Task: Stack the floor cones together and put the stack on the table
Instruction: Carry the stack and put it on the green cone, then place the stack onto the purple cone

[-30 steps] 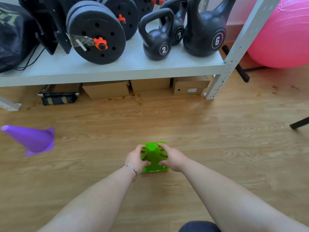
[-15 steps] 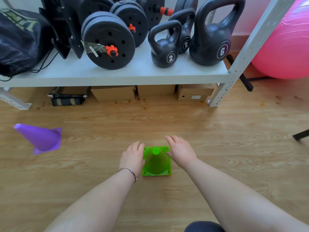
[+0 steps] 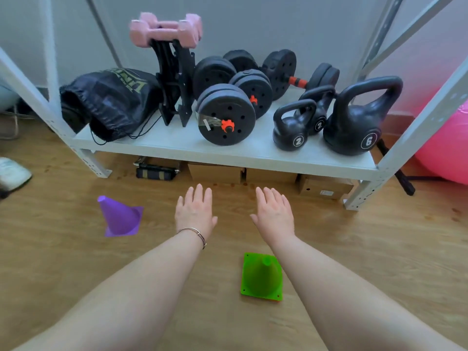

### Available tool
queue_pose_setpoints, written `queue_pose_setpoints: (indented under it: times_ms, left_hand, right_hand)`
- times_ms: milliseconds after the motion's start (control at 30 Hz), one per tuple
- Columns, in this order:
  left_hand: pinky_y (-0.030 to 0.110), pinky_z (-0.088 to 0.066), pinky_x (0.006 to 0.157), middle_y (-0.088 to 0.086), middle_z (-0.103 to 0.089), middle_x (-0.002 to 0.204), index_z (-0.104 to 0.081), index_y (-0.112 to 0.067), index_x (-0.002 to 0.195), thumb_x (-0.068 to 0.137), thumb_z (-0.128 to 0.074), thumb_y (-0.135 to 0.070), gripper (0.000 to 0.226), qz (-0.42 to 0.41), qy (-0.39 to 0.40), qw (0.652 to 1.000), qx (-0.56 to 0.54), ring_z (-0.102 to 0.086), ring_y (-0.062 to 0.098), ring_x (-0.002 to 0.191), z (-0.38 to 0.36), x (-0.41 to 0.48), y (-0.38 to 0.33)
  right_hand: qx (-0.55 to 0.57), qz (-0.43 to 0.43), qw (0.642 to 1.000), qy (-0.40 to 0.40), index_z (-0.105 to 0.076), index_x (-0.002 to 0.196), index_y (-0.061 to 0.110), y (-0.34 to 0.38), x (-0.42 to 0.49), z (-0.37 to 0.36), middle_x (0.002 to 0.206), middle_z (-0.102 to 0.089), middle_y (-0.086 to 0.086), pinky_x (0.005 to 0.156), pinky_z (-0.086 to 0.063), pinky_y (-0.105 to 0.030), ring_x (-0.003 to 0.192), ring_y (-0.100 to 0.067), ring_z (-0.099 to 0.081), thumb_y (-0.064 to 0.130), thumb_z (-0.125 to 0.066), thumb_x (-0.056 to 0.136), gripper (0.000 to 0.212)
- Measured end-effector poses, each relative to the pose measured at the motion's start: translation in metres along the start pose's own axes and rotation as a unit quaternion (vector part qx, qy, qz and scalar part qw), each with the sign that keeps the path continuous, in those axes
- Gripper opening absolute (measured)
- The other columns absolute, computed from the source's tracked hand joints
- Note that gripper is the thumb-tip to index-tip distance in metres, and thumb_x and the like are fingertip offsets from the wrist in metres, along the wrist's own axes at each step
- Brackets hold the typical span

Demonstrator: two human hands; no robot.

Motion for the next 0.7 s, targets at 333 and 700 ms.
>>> queue_pose_setpoints:
  times_ms: [333,700]
  left_hand:
    - [0.041,-0.034,0.11,0.009,-0.035,0.148,-0.024,-0.016,0.145,0.082,-0.066,-0.04,0.08,-0.013,-0.012,0.996,0.083,-0.033,0.027,0.138,0.036,0.024,0.151]
    - [0.039,-0.039,0.105,0.009,-0.045,0.142,-0.038,-0.016,0.139,0.075,-0.072,-0.038,0.075,0.032,0.073,0.994,0.074,-0.042,0.028,0.134,-0.083,0.004,0.332]
  right_hand:
    - [0.064,0.022,0.998,0.018,-0.019,0.155,0.014,0.134,0.043,-0.008,0.159,-0.031,-0.006,0.122,-0.022,-0.041,0.149,-0.025,-0.023,0.04,-0.06,0.094,0.078]
    - [0.032,0.039,0.995,0.085,-0.019,0.155,0.015,0.264,0.075,-0.086,0.154,-0.036,-0.005,0.118,-0.028,-0.038,0.145,-0.024,-0.03,0.04,-0.06,0.094,0.077]
Point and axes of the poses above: each hand's wrist, its own x-axis towards the middle knuckle, its own z-axis out of the back of the hand, y = z × x, the point moved 10 cm from there along x, towards the middle knuckle
